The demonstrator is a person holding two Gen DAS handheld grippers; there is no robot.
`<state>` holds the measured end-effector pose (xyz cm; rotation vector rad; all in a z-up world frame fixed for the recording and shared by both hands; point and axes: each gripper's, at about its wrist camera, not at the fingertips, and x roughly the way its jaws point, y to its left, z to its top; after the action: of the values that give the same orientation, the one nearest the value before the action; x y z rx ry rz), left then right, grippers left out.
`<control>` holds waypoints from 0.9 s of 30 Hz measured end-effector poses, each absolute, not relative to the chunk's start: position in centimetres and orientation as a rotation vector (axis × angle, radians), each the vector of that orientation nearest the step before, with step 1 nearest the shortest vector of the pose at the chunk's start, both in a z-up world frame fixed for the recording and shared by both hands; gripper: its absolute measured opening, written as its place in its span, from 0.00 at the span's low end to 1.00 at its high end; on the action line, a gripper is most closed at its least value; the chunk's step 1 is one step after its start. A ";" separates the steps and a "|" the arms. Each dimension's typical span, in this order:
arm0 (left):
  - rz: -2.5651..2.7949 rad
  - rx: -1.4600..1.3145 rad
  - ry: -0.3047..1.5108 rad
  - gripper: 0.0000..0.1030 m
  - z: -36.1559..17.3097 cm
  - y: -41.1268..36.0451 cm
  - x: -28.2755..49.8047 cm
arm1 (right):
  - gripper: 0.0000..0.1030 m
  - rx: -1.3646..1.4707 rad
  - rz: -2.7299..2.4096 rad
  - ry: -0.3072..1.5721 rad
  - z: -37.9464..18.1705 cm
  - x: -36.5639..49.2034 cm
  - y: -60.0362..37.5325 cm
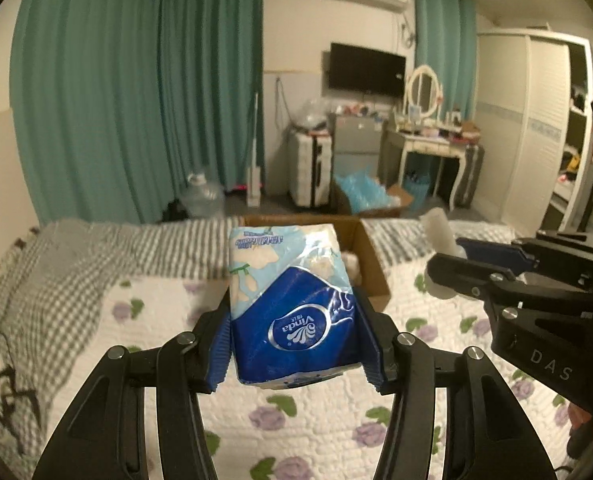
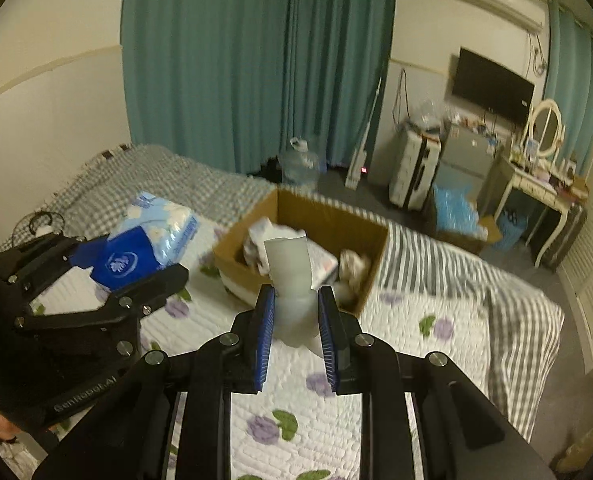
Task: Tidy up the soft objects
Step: 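Carry the Vinda pack and white item into the box and open both tools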
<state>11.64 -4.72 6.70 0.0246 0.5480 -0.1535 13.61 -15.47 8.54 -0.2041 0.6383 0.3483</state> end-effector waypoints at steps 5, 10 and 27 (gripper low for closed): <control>-0.153 0.048 0.517 0.51 8.0 -3.9 13.1 | 0.20 -0.221 0.360 0.600 10.9 14.4 -14.2; -0.144 0.104 0.529 0.51 7.2 -3.8 16.1 | 0.21 -0.245 0.374 0.600 10.6 16.4 -13.4; -0.132 0.163 0.690 0.51 -1.9 -5.5 30.9 | 0.21 -0.173 0.324 0.716 2.3 32.1 -14.9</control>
<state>30.88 -5.48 -1.93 0.1633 0.6903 -0.1316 32.10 -14.95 2.27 -0.1732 0.7163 0.3236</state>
